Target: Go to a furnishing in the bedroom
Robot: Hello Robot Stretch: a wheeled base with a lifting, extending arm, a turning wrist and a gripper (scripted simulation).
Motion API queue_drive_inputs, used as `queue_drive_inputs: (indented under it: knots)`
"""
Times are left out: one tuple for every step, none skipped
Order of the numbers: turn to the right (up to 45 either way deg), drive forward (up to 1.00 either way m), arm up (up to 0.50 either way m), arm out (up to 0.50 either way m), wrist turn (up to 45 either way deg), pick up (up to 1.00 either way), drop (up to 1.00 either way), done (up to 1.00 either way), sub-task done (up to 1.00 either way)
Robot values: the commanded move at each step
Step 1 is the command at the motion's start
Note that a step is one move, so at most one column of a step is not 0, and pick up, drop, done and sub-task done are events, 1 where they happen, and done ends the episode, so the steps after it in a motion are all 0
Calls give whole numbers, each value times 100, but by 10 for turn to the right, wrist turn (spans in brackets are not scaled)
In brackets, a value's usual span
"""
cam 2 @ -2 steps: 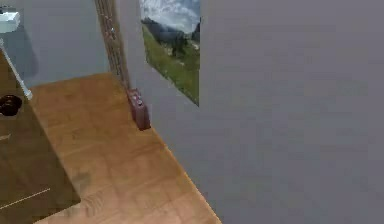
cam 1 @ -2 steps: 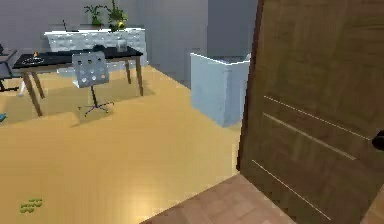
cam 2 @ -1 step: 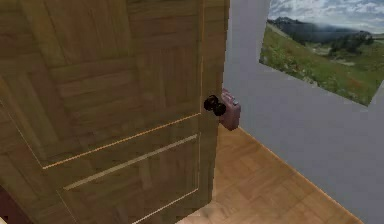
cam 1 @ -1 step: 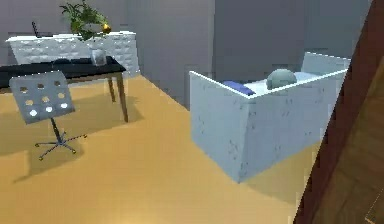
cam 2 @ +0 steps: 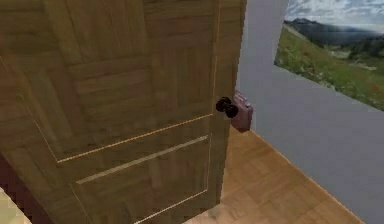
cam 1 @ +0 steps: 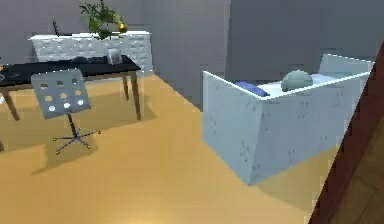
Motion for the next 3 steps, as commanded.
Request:
queue_drive_inputs:
  knots:
    - [0,60,0,0,0,0,0,0,0]
    - [360,0,0,0,0,0,0,0,0]
    - [0,0,0,0,0,0,0,100,0]
